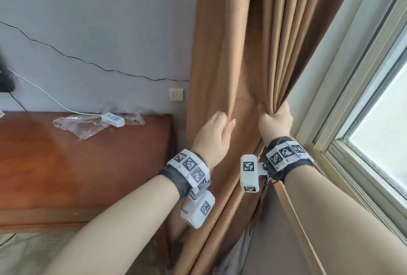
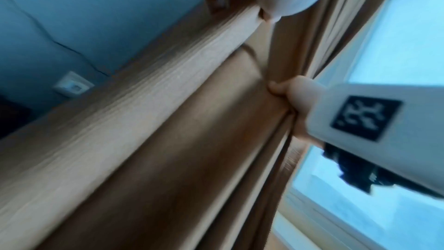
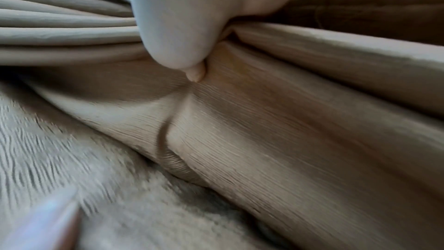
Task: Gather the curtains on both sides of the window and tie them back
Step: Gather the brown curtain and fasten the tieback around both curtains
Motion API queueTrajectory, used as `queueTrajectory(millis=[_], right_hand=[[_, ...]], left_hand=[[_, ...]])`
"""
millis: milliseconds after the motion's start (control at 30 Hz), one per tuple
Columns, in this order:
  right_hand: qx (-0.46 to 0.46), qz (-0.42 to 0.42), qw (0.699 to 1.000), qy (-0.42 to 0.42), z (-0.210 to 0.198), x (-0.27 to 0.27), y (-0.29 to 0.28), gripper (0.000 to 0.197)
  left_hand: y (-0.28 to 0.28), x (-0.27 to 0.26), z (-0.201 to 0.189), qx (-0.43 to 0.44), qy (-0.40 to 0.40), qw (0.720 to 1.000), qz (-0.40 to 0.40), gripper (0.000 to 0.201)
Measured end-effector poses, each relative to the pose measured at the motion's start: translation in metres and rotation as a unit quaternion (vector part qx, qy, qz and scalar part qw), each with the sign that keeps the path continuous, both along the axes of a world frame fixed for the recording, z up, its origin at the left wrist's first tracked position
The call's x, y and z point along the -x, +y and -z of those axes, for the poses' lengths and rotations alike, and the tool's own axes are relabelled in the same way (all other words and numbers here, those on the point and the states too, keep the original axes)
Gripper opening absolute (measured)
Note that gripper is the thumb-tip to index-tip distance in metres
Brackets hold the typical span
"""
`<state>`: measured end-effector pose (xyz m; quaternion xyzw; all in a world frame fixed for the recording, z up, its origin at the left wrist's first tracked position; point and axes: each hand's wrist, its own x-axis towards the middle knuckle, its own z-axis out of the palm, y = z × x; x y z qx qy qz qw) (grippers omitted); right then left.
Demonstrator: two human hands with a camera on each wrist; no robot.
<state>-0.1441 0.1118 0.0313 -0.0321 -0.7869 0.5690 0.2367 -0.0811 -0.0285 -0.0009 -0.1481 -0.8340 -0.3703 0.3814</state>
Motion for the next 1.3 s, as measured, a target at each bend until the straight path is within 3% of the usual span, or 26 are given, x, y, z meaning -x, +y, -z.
queueTrajectory(millis=[333, 500, 600, 700, 833, 967, 1033, 1133, 1300], right_hand=[[0.04, -0.062, 0.997, -0.002, -0.002, -0.004, 0.007, 0.038], [0.187, -0.146, 0.969, -0.064, -0.002, -0.007, 0.021, 0.042], [0.254, -0.206, 0.941, -0.085, -0.006, -0.014, 0.024, 0.057], [0.214, -0.234, 0.947, -0.058, -0.01, -0.024, 0.024, 0.06], [0.092, -0.173, 0.98, -0.033, -0.009, -0.027, 0.022, 0.067], [0.031, -0.096, 0.995, -0.014, -0.008, -0.02, 0.024, 0.05], [0.018, -0.08, 0.997, -0.013, -0.009, -0.017, 0.027, 0.044], [0.019, -0.08, 0.996, -0.016, -0.009, -0.015, 0.033, 0.034], [0.071, -0.074, 0.995, -0.023, -0.009, -0.013, 0.039, 0.042]], left_hand=[[0.044, 0.004, -0.02, 0.059, -0.11, 0.988, 0.087, 0.026], [0.045, 0.018, -0.018, 0.044, -0.18, 0.975, 0.123, 0.025], [0.048, 0.022, -0.016, 0.07, -0.205, 0.967, 0.133, 0.024], [0.054, 0.022, -0.018, 0.062, -0.216, 0.964, 0.14, 0.026], [0.058, 0.022, -0.019, 0.039, -0.248, 0.955, 0.158, 0.036], [0.054, 0.029, -0.015, -0.034, -0.281, 0.938, 0.202, 0.017], [0.051, 0.031, -0.014, -0.032, -0.289, 0.93, 0.223, 0.008], [0.042, 0.033, -0.012, -0.053, -0.307, 0.912, 0.268, 0.029], [0.009, 0.046, -0.01, -0.152, -0.293, 0.922, 0.202, 0.027]])
